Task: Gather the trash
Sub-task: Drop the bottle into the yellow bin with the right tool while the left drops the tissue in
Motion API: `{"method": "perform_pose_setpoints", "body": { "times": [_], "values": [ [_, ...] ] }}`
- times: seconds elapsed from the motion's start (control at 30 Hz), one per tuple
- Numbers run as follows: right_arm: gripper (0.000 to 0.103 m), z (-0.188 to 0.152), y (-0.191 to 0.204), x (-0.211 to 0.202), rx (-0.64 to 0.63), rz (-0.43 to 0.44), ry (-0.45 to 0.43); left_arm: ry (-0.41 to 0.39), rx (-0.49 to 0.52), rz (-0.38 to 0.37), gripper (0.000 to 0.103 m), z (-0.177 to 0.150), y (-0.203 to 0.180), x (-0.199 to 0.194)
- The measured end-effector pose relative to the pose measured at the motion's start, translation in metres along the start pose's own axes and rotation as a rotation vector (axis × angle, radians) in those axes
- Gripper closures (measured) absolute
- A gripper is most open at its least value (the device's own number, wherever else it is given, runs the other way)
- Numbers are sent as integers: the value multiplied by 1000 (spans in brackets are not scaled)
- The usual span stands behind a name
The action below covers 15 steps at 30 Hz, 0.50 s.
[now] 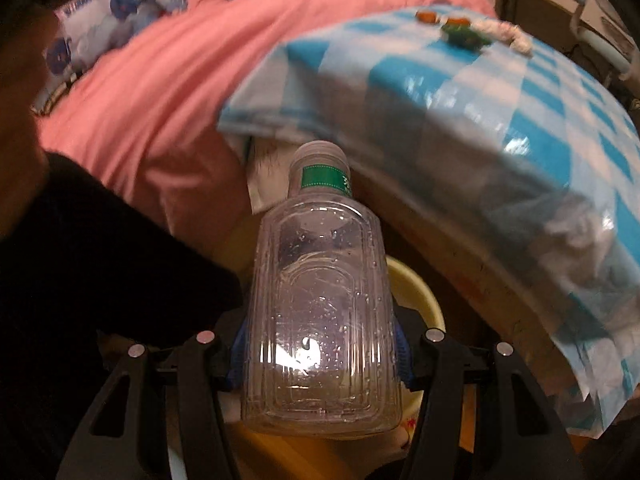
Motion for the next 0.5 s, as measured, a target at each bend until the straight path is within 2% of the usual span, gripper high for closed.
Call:
{"method": "perform_pose_setpoints", "body": {
  "times": [0.1, 0.23, 0.37, 0.5],
  "values": [
    [47, -6, -3, 6, 6, -36, 25, 41, -21, -9, 103, -10, 2, 0],
    [37, -4, -18, -2, 60, -97, -10, 117, -39, -17, 102, -28, -1, 5],
    [30, 7, -46, -26, 160, -205, -140, 224, -42, -25, 102, -53, -6, 10],
    [24, 16, -72, -59, 295, -275, -296, 394, 0, -52, 102, -89, -19, 20]
  ]
}}
Point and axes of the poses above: each gripper's, at about its wrist camera, not at the fingertips, and x roughly the way its jaws point, y to its left, z to its top, the point moved 3 cm from there along x, roughly the way its jaws point, and after that the axes turned 12 degrees about -y, right-handed, at the moved point
